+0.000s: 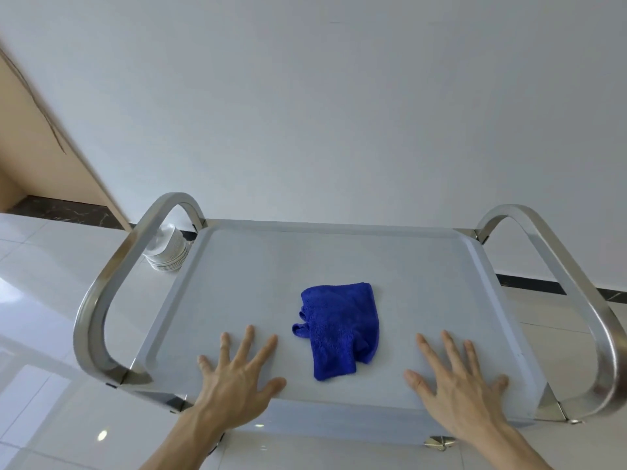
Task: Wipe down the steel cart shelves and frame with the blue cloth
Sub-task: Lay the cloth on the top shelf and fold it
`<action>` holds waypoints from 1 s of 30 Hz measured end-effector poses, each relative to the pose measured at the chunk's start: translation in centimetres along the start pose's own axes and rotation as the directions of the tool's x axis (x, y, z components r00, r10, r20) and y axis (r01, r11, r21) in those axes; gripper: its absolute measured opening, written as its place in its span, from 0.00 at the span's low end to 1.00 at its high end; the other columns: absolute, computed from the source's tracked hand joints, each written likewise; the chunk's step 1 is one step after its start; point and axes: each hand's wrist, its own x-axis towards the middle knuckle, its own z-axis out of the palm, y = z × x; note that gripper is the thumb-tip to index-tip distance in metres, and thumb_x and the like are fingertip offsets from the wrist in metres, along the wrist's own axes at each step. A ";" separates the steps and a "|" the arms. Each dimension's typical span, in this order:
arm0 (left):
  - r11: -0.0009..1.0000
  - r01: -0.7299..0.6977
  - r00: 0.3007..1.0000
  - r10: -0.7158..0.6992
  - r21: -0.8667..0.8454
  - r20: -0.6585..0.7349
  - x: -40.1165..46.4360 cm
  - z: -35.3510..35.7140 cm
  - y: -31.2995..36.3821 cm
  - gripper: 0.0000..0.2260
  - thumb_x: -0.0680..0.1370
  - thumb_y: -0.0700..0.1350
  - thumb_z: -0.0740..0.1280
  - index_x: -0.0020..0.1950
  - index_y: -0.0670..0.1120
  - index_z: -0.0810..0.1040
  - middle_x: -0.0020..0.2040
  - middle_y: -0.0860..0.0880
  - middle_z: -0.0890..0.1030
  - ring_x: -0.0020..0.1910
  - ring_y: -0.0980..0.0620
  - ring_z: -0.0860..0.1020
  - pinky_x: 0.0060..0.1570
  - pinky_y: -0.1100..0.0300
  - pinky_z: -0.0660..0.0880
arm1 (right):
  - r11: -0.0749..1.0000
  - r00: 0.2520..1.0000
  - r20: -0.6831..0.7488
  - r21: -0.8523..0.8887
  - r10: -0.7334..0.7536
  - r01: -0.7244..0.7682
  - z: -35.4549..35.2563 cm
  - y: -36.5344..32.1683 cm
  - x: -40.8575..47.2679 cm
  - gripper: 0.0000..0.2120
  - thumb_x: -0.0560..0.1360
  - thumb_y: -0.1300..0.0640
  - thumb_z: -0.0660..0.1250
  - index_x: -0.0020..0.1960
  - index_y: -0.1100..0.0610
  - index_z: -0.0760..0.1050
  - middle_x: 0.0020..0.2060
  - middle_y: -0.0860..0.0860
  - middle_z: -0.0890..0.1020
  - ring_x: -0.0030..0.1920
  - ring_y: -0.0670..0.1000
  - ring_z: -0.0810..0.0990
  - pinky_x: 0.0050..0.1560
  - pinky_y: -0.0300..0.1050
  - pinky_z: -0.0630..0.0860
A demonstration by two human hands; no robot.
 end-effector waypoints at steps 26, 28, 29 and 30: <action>0.996 -0.062 0.998 0.063 -0.064 0.006 20.0 -9.9 8.5 0.33 0.77 0.71 0.52 0.77 0.67 0.40 0.80 0.53 0.35 0.78 0.38 0.36 0.69 0.26 0.45 | 0.998 0.998 0.030 0.032 0.058 -0.059 -8.8 5.9 19.3 0.34 0.73 0.24 0.38 0.75 0.31 0.33 0.79 0.42 0.37 0.80 0.55 0.39 0.68 0.76 0.56; 0.996 -0.064 0.998 0.064 -0.066 0.008 21.8 -10.6 9.1 0.33 0.77 0.71 0.52 0.77 0.67 0.40 0.80 0.53 0.35 0.78 0.38 0.36 0.69 0.27 0.45 | 0.998 0.998 0.030 0.019 0.061 -0.062 -9.7 6.2 20.9 0.34 0.73 0.24 0.37 0.75 0.31 0.32 0.80 0.42 0.37 0.80 0.55 0.39 0.68 0.76 0.57; 0.996 -0.064 0.998 0.065 -0.065 0.011 22.7 -10.9 9.3 0.34 0.76 0.71 0.52 0.77 0.67 0.40 0.80 0.54 0.35 0.78 0.38 0.36 0.69 0.27 0.46 | 0.998 0.997 0.037 0.016 0.062 -0.063 -10.0 6.3 21.6 0.34 0.73 0.24 0.37 0.75 0.31 0.32 0.80 0.42 0.37 0.80 0.55 0.39 0.68 0.75 0.57; 0.996 -0.066 0.998 0.067 -0.059 0.013 23.5 -11.3 9.5 0.34 0.76 0.71 0.52 0.77 0.68 0.40 0.80 0.54 0.35 0.78 0.38 0.36 0.69 0.27 0.46 | 0.998 0.997 0.047 0.019 0.066 -0.067 -10.3 6.4 22.3 0.34 0.73 0.24 0.37 0.75 0.31 0.32 0.79 0.42 0.36 0.80 0.55 0.39 0.68 0.75 0.57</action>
